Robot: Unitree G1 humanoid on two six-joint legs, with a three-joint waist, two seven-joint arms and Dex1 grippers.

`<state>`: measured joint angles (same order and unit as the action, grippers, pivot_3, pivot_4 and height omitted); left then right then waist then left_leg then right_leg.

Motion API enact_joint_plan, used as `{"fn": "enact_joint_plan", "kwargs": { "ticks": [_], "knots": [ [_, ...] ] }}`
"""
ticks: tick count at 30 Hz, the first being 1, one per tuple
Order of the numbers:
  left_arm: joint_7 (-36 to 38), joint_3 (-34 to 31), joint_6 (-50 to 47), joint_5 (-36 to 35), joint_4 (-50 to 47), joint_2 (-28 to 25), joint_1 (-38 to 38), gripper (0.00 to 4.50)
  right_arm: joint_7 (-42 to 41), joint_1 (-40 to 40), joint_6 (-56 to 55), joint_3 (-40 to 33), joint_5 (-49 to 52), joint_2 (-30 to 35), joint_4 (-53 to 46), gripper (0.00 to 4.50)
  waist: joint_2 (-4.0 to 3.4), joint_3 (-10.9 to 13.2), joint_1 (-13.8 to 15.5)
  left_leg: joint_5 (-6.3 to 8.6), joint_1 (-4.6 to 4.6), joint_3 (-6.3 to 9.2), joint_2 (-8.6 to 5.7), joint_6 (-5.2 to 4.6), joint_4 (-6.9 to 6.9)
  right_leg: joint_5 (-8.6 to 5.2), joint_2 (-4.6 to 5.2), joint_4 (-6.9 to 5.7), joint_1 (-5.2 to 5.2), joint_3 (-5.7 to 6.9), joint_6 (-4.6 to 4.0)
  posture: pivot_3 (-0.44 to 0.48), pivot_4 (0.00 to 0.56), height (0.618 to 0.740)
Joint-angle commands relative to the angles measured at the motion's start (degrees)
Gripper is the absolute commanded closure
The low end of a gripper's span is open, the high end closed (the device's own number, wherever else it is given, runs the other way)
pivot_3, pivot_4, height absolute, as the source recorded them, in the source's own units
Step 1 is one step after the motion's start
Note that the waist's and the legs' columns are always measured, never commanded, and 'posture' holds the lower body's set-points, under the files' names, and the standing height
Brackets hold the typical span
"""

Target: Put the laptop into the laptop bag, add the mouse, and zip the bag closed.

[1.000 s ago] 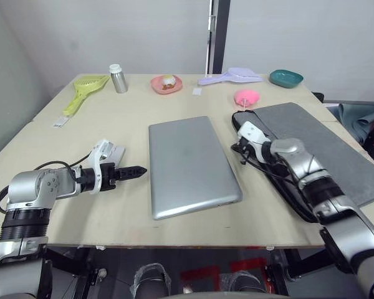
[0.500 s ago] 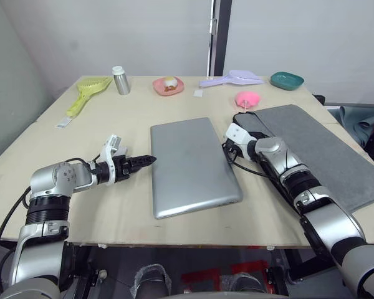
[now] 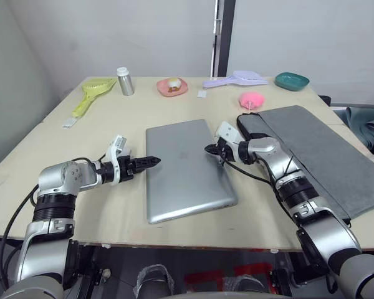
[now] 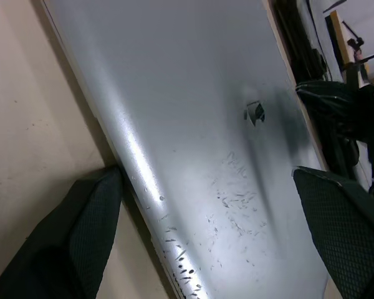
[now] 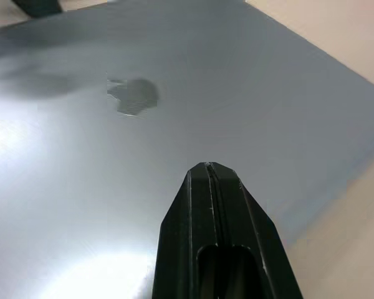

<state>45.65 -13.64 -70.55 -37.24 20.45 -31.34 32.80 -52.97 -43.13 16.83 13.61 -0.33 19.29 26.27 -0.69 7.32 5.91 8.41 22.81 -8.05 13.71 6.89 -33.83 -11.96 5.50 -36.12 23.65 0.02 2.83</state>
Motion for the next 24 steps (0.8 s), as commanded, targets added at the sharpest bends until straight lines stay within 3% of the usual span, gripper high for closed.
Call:
{"fn": "enact_joint_plan", "kwargs": {
  "ticks": [1, 8, 13, 24],
  "knots": [
    [0.2, 1.5, -4.5, -1.8, 1.7, 3.0, -0.8, 0.00, 0.0, 0.4, 0.4, -0.2, -0.1, 1.3, -3.1, 4.49, 0.00, 0.0, 0.0, 0.01, 0.08, 0.00, -0.12, -0.11, 0.04, 0.01, 0.09, 0.12, 0.00, 0.01, -0.01, 0.000, 0.150, 0.740],
    [1.0, 3.1, -3.7, 0.1, 2.3, 1.6, -1.1, 0.00, 4.0, -3.3, -1.4, -2.9, -2.0, 6.3, 0.9, 4.49, 0.01, 0.0, 0.2, -0.02, 0.14, -0.02, -0.69, -0.46, 0.43, 0.01, 0.59, 0.57, -0.11, 0.08, -0.01, 0.000, 0.150, 0.740],
    [2.1, 3.4, -2.9, 0.8, 3.8, 0.4, -0.5, 0.00, 1.4, -3.7, -1.3, -0.8, -2.8, 8.6, 1.8, 4.49, 0.03, 0.0, -0.2, -0.02, 0.12, -0.04, -0.69, -0.46, 0.59, 0.00, 0.59, 0.68, -0.11, 0.09, 0.00, 0.000, 0.150, 0.740],
    [2.9, 3.0, -2.5, 1.1, 4.7, -0.3, 0.1, 0.00, -1.9, -1.1, 0.3, 4.7, -4.5, 3.0, 2.8, 4.49, 0.03, 0.0, -0.5, -0.03, 0.07, -0.03, -0.68, -0.48, 0.62, 0.00, 0.60, 0.68, -0.15, 0.14, 0.00, 0.000, 0.150, 0.740]
  ]
}}
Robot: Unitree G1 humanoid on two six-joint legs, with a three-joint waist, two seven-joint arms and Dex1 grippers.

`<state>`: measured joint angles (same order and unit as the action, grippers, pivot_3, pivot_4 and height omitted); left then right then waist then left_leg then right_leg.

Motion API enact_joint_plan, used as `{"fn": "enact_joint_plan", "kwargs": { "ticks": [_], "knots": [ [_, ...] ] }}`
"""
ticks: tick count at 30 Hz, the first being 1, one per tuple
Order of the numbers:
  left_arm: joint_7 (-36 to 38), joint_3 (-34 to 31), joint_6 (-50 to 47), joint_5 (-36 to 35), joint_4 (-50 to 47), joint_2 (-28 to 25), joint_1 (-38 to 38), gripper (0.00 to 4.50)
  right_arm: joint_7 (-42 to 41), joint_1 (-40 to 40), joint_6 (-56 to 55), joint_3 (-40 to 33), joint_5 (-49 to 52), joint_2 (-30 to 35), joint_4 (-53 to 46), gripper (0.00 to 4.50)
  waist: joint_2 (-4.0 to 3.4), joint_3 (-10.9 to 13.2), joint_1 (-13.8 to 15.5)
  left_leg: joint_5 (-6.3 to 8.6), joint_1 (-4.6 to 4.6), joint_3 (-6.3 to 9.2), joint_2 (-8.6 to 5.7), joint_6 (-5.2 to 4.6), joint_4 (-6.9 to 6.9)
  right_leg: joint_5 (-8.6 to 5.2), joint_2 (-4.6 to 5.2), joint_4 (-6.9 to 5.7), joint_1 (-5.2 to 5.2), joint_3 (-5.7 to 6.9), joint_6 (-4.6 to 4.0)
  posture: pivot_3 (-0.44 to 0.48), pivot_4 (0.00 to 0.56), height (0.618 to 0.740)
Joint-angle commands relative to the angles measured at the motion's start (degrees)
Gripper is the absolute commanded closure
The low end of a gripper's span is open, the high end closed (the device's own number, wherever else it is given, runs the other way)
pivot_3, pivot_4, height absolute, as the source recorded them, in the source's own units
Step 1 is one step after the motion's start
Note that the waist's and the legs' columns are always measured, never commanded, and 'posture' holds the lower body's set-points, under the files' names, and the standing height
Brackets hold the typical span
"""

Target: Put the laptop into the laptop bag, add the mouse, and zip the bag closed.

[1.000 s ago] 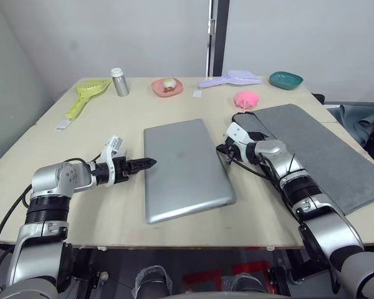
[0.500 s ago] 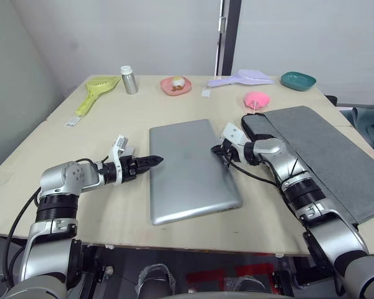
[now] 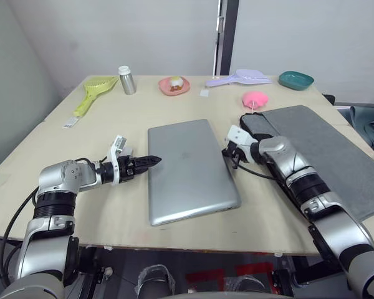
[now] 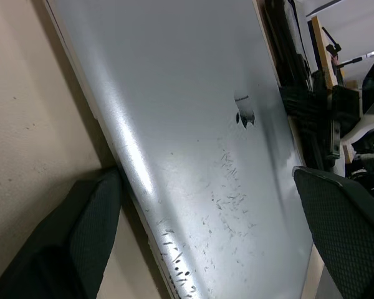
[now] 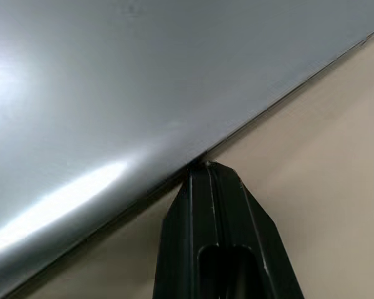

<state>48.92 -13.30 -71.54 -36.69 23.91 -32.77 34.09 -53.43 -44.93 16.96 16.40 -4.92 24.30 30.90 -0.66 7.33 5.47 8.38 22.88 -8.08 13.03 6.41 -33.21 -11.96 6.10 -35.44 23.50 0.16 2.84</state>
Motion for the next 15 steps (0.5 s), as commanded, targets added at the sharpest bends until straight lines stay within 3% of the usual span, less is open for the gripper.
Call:
{"fn": "enact_joint_plan", "kwargs": {
  "ticks": [1, 9, 15],
  "knots": [
    [-0.4, 2.6, -1.5, 0.6, 1.1, 1.1, -1.3, 0.00, -1.6, 0.8, 0.4, 2.1, 0.3, -2.9, -2.3, 4.49, 0.00, 0.0, -0.1, 0.00, -0.01, 0.00, 0.01, 0.00, 0.01, 0.00, -0.01, 0.00, 0.00, 0.00, 0.00, 0.000, 0.150, 0.740],
    [-0.3, 1.3, -2.0, 0.0, 1.2, 1.7, -0.6, 0.00, -2.4, -0.1, 4.3, 0.8, 3.2, -8.7, -4.6, 4.49, -0.05, -0.1, -1.1, 0.00, -0.17, -0.02, 0.13, 0.07, 0.14, 0.00, -0.14, -0.03, -0.02, -0.01, 0.01, 0.000, 0.150, 0.740],
    [-0.6, -4.2, -3.8, -2.8, 1.8, 3.3, 1.7, 0.00, -3.1, 0.8, 5.0, 0.0, 2.0, -8.3, -4.9, 4.49, -0.04, -0.1, -1.7, 0.00, -0.07, 0.00, 0.15, 0.07, 0.13, 0.00, -0.15, -0.04, 0.03, 0.01, 0.00, 0.000, 0.150, 0.740]
  ]
}}
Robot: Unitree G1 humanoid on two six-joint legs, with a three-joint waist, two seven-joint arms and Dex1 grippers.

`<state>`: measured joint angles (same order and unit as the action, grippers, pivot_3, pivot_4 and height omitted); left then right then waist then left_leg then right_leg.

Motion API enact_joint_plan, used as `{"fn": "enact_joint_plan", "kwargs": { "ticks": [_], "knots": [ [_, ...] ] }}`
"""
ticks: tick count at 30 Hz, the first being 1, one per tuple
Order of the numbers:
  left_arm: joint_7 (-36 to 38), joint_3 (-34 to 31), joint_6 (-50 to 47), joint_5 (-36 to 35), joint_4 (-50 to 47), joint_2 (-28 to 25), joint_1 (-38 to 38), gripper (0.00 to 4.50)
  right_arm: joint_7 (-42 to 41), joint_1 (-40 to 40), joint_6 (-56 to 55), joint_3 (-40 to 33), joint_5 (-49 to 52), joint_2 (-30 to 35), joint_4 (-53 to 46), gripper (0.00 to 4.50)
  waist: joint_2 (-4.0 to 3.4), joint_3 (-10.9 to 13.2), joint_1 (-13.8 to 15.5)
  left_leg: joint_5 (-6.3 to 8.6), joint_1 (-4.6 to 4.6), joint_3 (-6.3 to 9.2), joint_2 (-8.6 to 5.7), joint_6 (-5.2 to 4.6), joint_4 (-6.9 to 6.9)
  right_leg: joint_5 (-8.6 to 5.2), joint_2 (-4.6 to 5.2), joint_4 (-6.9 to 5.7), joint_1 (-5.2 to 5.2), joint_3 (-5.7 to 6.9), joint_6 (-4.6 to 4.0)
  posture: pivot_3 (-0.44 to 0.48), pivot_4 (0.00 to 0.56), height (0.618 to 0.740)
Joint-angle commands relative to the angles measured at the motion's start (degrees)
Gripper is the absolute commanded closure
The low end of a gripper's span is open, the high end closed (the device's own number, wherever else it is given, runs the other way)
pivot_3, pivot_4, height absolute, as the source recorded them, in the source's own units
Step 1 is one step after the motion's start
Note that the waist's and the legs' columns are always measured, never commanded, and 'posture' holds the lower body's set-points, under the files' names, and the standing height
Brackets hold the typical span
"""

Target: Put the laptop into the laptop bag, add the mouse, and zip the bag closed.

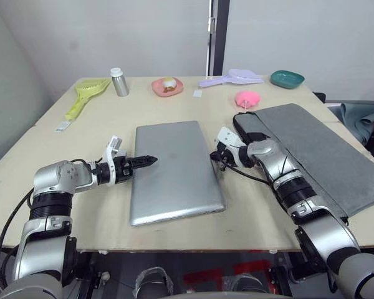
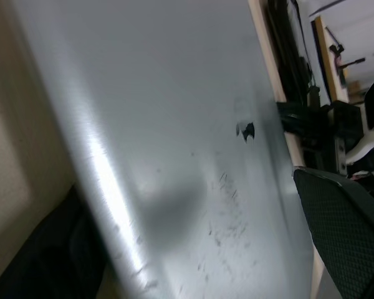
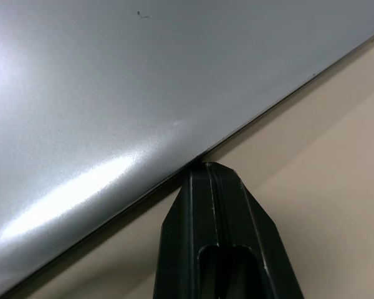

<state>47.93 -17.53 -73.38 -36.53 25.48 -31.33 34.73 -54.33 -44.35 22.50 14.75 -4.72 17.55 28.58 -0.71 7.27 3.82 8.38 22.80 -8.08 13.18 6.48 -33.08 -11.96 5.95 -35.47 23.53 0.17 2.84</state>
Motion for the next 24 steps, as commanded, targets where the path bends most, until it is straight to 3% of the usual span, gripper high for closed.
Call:
{"fn": "enact_joint_plan", "kwargs": {
  "ticks": [1, 3, 4, 15, 18, 24],
  "knots": [
    [0.5, 0.0, -2.1, -2.7, -0.1, 1.8, 1.0, 0.00, -2.2, 0.2, -0.8, 1.6, 1.4, -1.1, -2.3, 4.49, 0.02, 0.0, 0.0, 0.00, 0.04, 0.00, 0.00, 0.00, 0.00, 0.00, 0.00, 0.05, 0.02, 0.00, 0.00, 0.000, 0.150, 0.740],
    [0.4, 0.3, -2.2, -2.3, -0.6, 1.8, 0.8, 0.00, -2.1, 0.2, -1.4, 1.4, 0.8, -0.3, -1.6, 4.49, 0.02, 0.0, 0.0, 0.00, 0.10, -0.01, 0.00, 0.00, 0.02, 0.00, 0.00, 0.18, 0.02, 0.02, -0.01, 0.000, 0.150, 0.740],
    [0.5, 0.2, -2.3, -2.4, -0.8, 1.7, 0.6, 0.26, -2.1, 0.0, -1.6, 1.1, 0.8, 0.2, -1.2, 4.50, 0.03, 0.0, 0.1, 0.00, 0.12, 0.00, -0.01, 0.00, 0.04, 0.01, 0.00, 0.22, 0.02, 0.05, -0.01, 0.000, 0.150, 0.740],
    [3.0, -2.0, -5.2, -7.1, -5.0, -1.5, 2.8, 3.90, -3.2, -3.2, -3.8, -1.9, 1.2, 5.9, 2.2, 4.50, 0.57, 0.5, 1.0, -0.01, 0.20, 0.04, -0.02, -0.01, 0.06, 0.02, 0.01, 0.29, 0.03, 0.11, -0.04, 0.000, 0.150, 0.740],
    [3.9, -2.2, -7.6, -9.4, -6.1, -3.4, 4.8, 4.14, -5.5, -4.3, -3.7, -3.6, 2.6, 9.8, 0.8, 4.50, 0.67, 0.8, 1.6, -0.01, 0.25, 0.05, -0.02, -0.01, 0.05, 0.03, 0.01, 0.27, 0.07, 0.13, -0.05, 0.000, 0.150, 0.740],
    [4.3, -1.4, -9.0, -10.7, -6.2, -4.9, 6.2, 4.19, -8.8, -5.5, 2.4, -8.6, 9.1, 14.4, -7.9, 4.50, 0.70, 0.8, 0.7, -0.37, 0.51, 0.04, 0.12, -0.29, 0.17, 0.03, -0.20, 0.29, 0.43, 0.14, -0.04, 0.000, 0.150, 0.740]
  ]
}}
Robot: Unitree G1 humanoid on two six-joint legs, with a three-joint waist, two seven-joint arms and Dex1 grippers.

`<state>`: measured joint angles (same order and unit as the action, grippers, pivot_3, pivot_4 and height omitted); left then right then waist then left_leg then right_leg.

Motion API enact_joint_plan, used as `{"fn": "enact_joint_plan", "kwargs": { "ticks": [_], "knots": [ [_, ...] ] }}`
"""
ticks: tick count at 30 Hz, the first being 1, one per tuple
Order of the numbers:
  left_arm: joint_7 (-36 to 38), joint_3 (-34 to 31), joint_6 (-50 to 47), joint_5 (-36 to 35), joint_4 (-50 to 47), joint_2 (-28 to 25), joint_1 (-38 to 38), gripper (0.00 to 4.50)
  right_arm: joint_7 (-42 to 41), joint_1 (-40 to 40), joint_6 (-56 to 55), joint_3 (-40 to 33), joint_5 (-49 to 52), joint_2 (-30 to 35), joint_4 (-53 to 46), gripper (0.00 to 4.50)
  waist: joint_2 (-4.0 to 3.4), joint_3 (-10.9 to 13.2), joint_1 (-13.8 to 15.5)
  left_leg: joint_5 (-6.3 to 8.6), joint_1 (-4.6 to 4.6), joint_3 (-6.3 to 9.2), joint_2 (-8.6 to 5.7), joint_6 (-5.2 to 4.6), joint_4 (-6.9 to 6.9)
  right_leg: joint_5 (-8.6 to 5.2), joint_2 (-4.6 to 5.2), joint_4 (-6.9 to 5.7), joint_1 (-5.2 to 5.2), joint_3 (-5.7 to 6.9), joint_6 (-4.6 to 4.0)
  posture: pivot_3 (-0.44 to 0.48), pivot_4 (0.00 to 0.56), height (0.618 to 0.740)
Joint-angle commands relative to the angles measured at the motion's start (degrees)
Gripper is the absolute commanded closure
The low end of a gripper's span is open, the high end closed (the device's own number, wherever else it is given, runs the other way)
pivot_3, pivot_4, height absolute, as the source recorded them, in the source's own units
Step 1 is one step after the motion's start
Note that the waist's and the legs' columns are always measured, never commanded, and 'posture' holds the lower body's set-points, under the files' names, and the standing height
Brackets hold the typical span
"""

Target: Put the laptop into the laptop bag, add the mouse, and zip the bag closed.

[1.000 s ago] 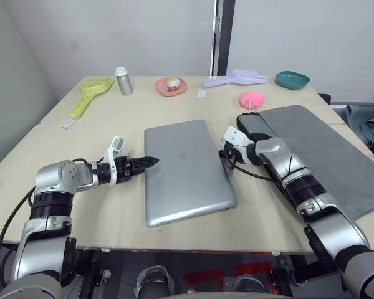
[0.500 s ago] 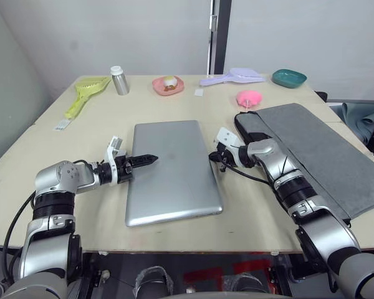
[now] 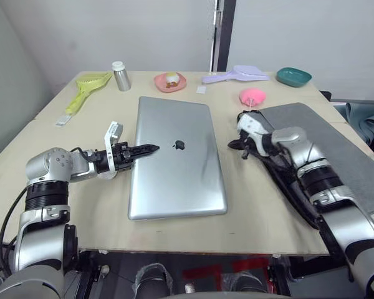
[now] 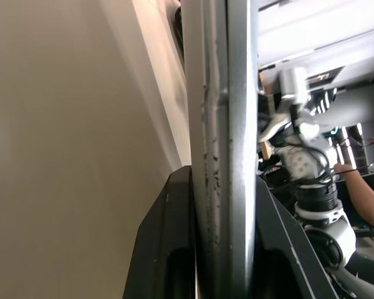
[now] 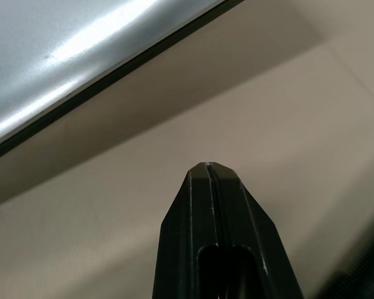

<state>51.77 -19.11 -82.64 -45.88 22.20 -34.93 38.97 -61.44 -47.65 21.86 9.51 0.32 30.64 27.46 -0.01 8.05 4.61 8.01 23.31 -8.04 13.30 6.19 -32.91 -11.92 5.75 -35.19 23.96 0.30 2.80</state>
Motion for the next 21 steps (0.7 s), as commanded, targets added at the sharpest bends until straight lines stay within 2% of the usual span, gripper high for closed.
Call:
{"fn": "enact_joint_plan", "kwargs": {
  "ticks": [1, 5, 9, 11, 13, 17, 21],
  "knots": [
    [0.4, 0.5, 0.2, -1.1, -2.8, -1.6, 2.1, 4.19, -2.2, -2.3, 5.6, -5.1, 6.0, 2.4, -9.4, 4.50, -0.01, 0.0, -0.1, -0.06, 0.01, 0.00, 0.01, 0.10, 0.04, -0.01, -0.01, 0.00, 0.02, 0.03, -0.01, 0.000, 0.150, 0.740],
    [-0.5, -0.9, -0.9, -1.2, -1.4, -2.8, 3.5, 4.19, -2.7, 0.6, 16.2, -11.5, 13.0, 7.9, -20.1, 4.50, 0.02, 0.1, 0.5, -0.05, 0.12, 0.02, 0.02, 0.10, 0.06, -0.02, -0.02, 0.06, 0.07, 0.06, -0.03, 0.000, 0.150, 0.740],
    [-0.7, -3.3, -3.2, -2.4, -0.4, -5.5, 4.7, 4.19, -2.6, 10.1, 24.5, -22.0, 21.1, 14.9, -32.7, 4.50, 0.07, 0.1, 1.3, -0.05, 0.23, 0.20, 0.03, 0.12, 0.05, -0.03, -0.02, 0.11, 0.06, 0.12, -0.04, 0.000, 0.150, 0.740],
    [-0.3, -4.7, -5.6, -3.7, -0.3, -7.5, 5.2, 4.19, -1.4, 18.1, 28.5, -29.9, 23.7, 18.1, -38.9, 4.50, 0.09, 0.1, 1.6, -0.04, 0.31, 0.26, 0.04, 0.12, 0.03, -0.03, -0.02, 0.13, 0.07, 0.15, -0.04, 0.000, 0.150, 0.740],
    [-0.1, -5.5, -7.7, -4.3, -0.1, -9.0, 6.0, 4.19, 1.8, 24.2, 34.5, -37.5, 25.8, 19.7, -43.4, 3.96, 0.10, 0.1, 1.7, -0.03, 0.36, 0.29, 0.03, 0.12, -0.01, -0.03, -0.02, 0.14, 0.08, 0.15, -0.04, 0.000, 0.150, 0.740],
    [-0.6, -6.2, -9.8, -5.7, 1.0, -10.1, 7.8, 4.19, 5.2, 32.9, 45.3, -50.7, 33.1, 18.6, -53.1, 2.70, 0.09, 0.1, 1.6, 0.04, 0.28, 0.26, 0.01, 0.11, -0.11, -0.02, 0.02, 0.06, 0.05, 0.15, -0.03, 0.000, 0.150, 0.740],
    [-0.2, -1.5, -9.9, -10.6, 1.3, -11.4, 8.3, 4.19, 6.2, 40.6, 51.7, -59.5, 38.8, 18.5, -59.6, 1.29, 0.09, 0.1, 1.6, 0.17, 0.19, 0.25, 0.02, 0.07, -0.25, -0.02, 0.02, -0.11, 0.02, 0.11, -0.03, 0.000, 0.150, 0.740]
  ]
}}
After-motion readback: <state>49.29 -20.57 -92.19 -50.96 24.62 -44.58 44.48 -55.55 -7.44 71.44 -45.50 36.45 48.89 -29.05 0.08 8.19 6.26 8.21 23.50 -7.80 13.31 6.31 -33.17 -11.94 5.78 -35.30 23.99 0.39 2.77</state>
